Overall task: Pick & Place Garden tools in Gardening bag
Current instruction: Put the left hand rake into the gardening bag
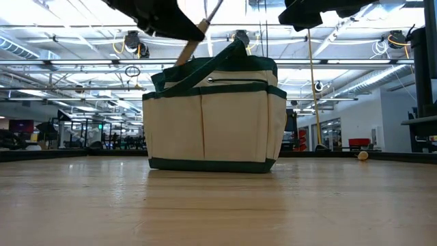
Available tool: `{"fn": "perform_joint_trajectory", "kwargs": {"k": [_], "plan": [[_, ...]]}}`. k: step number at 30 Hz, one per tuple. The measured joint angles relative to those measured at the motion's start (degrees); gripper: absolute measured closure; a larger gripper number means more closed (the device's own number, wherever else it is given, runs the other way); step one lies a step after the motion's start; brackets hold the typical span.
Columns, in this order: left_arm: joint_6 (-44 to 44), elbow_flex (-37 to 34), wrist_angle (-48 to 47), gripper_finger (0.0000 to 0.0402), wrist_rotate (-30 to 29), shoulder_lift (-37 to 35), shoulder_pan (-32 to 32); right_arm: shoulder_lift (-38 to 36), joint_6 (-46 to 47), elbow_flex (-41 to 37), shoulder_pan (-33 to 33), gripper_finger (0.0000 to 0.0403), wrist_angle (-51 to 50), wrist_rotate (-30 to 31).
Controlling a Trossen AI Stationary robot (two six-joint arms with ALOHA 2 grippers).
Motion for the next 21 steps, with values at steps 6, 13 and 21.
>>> {"fn": "perform_joint_trajectory", "kwargs": {"k": [6, 13, 21], "plan": [[0.36, 0.00, 0.93, 0.0326, 2.42, 3.46, 1.22, 0.00, -0.07, 0.00, 0.00, 0.0218, 0.00, 0.00], [0.28, 0.00, 0.93, 0.0322, 4.72, 6.48, 2.37, 0.00, -0.09, 0.00, 0.00, 0.0218, 0.00, 0.00], [0.71, 0.00, 0.44, 0.0322, 9.06, 10.03, 4.83, 0.00, -0.08, 0.00, -0.01, 0.0218, 0.00, 0.00]]}}
